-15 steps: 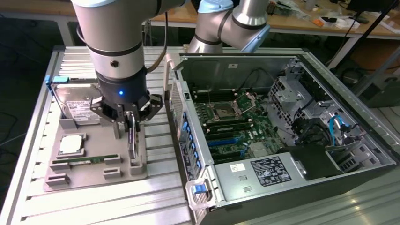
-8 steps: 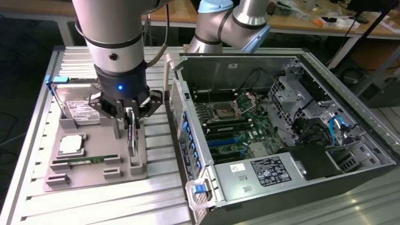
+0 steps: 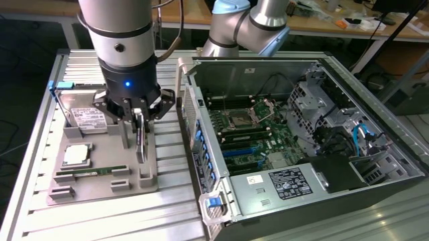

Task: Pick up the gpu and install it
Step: 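Pick up the gpu and move the gpu toward the slot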

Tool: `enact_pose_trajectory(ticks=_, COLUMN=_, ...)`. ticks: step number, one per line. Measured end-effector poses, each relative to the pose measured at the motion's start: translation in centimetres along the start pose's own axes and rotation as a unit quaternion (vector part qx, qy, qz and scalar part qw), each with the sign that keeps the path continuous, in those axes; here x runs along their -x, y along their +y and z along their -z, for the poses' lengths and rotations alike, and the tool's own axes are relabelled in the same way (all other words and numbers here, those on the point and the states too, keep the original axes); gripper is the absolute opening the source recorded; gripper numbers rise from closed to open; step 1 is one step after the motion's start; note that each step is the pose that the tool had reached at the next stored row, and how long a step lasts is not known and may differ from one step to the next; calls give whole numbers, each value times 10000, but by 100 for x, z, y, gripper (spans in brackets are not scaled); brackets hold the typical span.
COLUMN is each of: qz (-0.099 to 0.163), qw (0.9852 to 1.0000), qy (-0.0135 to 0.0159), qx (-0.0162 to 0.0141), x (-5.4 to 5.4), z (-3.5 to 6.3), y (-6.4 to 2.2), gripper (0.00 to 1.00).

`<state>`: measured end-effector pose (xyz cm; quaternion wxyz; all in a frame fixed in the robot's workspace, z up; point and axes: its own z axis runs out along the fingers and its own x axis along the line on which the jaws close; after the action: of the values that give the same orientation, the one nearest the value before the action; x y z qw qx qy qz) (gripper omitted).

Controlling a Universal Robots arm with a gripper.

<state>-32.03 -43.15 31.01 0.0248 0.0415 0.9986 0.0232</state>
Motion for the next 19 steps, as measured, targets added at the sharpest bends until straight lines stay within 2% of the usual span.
enact_pose_trajectory(ticks=7, qz=0, qw=10000, qy=0, qx=0, x=5, z=112, y=5, gripper=27)
enact_pose_trajectory(ticks=13, qz=0, qw=10000, qy=0, qx=0, x=6, z=120, y=6, gripper=27)
enact_pose_trajectory(ticks=17, qz=0, qw=10000, qy=20, qx=-2, x=17, z=123, y=7, gripper=27)
enact_pose_trajectory(ticks=19, qz=-2, qw=10000, qy=40, qx=-4, x=26, z=128, y=8, gripper=27)
